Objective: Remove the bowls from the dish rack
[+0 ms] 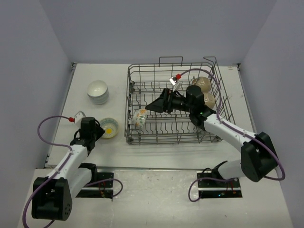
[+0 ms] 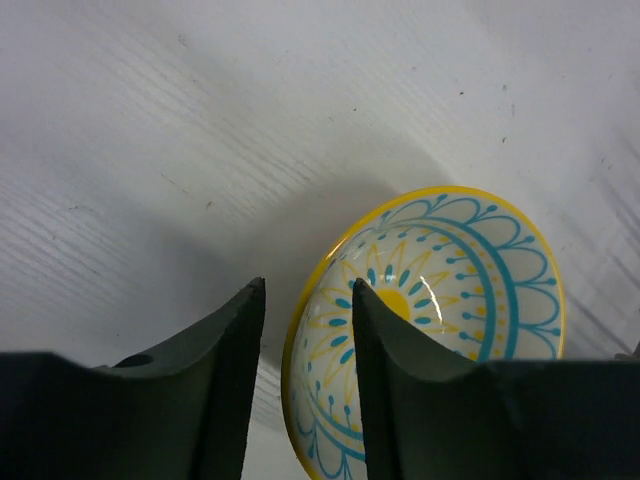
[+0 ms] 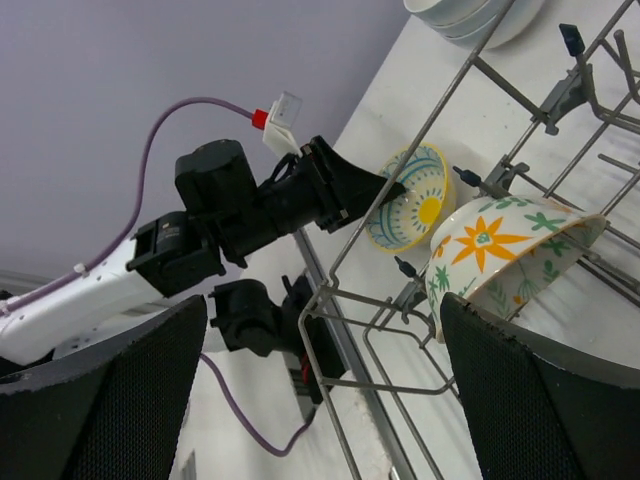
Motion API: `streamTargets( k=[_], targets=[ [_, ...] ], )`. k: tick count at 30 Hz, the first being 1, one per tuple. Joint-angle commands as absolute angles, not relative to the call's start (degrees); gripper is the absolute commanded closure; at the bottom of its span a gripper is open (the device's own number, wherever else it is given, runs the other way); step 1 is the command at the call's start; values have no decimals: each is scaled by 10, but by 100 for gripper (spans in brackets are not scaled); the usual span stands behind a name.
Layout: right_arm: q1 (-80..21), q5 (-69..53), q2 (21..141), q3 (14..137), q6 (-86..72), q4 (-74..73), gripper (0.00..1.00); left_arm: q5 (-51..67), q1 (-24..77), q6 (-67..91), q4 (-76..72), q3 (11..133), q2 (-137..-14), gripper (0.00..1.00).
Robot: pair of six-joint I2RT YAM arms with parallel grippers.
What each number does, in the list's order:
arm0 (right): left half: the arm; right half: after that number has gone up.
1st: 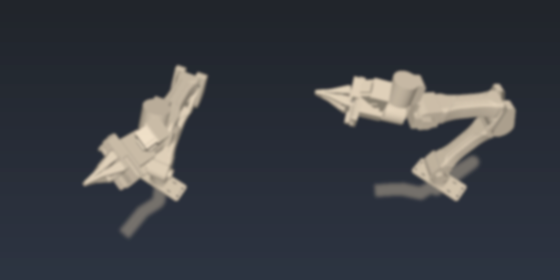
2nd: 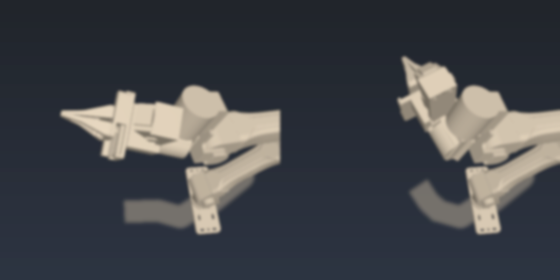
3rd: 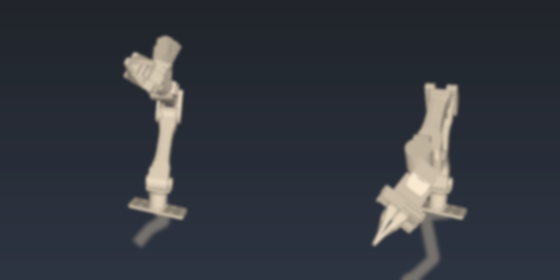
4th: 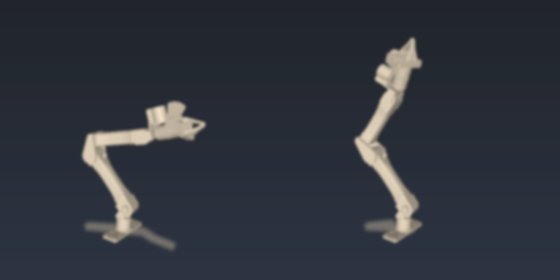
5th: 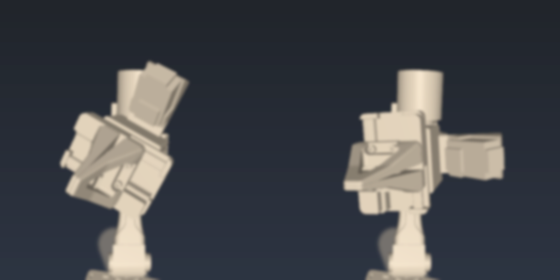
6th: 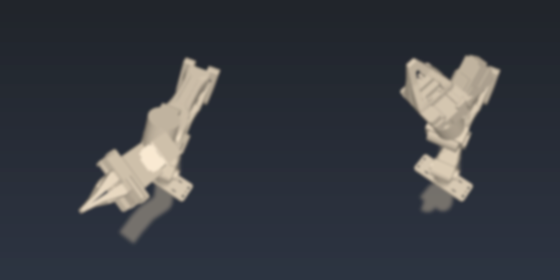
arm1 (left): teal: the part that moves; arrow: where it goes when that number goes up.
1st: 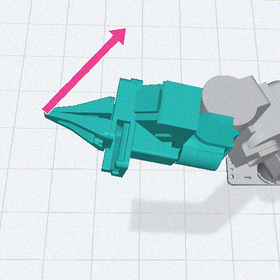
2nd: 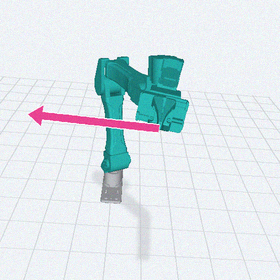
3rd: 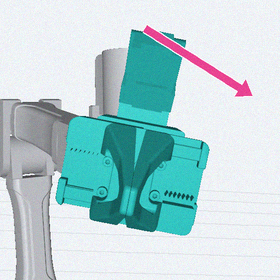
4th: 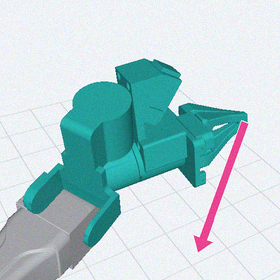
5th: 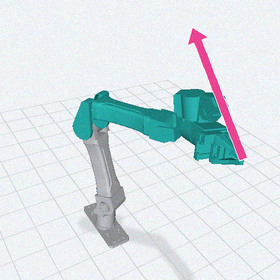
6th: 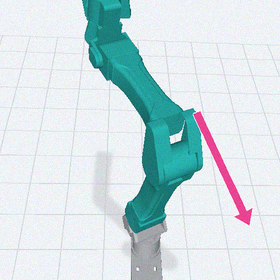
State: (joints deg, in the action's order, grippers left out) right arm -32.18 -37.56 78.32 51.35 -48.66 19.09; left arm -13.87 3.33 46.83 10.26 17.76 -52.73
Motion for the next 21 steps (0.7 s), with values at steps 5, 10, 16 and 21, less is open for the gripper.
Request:
streamTargets(
  k=[5,10,16,21],
  targets=[
    [-319,-350,811,483,-568,243,2,-171,28,483,115,205,-490,6],
    [-321,-296,822,455,-589,232,8,-167,29,469,204,278,-433,0],
    [-323,-352,891,459,-633,318,29,-170,30,442,306,414,-370,0],
    [-323,-361,938,468,-648,355,38,-148,30,369,333,541,-348,0]
  ],
)
